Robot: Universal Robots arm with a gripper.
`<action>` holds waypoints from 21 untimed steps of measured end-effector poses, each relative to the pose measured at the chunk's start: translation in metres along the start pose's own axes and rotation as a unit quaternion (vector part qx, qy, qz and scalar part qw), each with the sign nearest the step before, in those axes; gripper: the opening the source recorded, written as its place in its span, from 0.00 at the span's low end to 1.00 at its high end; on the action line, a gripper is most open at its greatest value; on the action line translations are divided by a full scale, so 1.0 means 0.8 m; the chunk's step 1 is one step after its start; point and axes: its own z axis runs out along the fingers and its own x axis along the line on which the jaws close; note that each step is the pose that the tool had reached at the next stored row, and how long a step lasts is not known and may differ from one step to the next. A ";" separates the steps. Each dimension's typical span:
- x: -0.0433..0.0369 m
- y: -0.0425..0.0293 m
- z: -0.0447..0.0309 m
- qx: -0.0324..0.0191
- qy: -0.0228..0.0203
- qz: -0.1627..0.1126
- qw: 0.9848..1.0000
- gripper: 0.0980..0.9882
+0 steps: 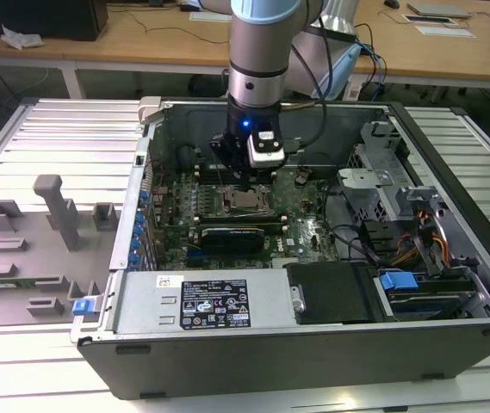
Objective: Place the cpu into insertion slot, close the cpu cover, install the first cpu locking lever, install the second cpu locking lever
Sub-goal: 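Close the cpu cover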
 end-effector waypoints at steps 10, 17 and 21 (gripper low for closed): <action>0.000 0.0000 0.0004 0.002 0.001 -0.132 0.991 0.01; 0.000 0.0000 0.0008 0.009 0.000 -0.214 0.977 0.01; 0.000 0.0001 0.0008 0.032 -0.003 -0.235 0.972 0.01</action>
